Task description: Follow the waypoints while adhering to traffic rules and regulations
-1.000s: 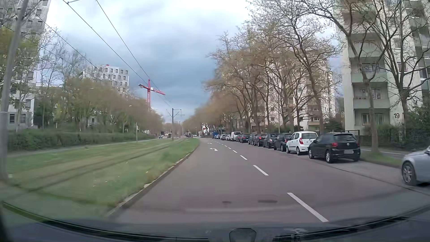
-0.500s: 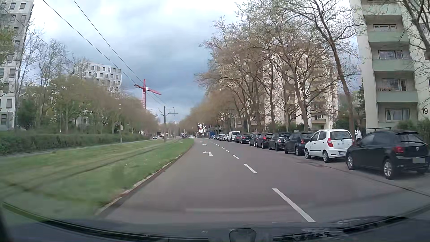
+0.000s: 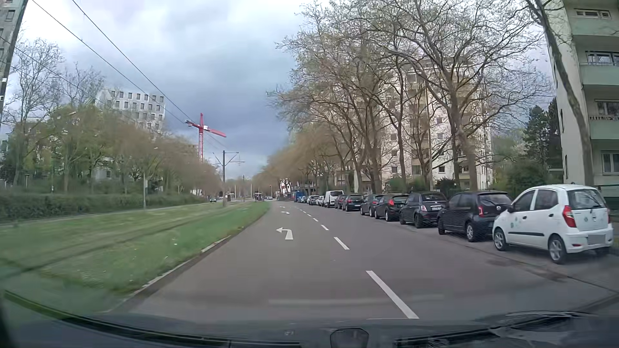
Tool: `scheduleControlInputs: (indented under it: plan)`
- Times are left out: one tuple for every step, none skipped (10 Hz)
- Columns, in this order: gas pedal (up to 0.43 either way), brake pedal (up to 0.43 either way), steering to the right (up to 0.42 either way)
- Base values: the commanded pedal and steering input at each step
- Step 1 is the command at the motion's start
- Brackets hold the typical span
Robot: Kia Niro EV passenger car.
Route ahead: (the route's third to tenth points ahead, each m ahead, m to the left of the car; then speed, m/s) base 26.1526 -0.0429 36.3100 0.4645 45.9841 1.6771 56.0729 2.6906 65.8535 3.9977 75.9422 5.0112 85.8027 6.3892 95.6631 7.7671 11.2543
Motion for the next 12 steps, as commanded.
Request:
scheduleControlInputs:
  plan:
    - [0.11,0.0,0.008]
    - [0.11,0.0,0.005]
    - [0.11,0.0,0.005]
    - [0.11,0.0,0.004]
    - [0.11,0.0,0.003]
    - [0.11,0.0,0.001]
    - [0.11,0.0,0.0]
    - [0.11,0.0,0.0]
    - [0.11,0.0,0.0]
    - [0.11,0.0,-0.001]
    - [0.11,0.0,-0.004]
    - [0.11,0.0,-0.007]
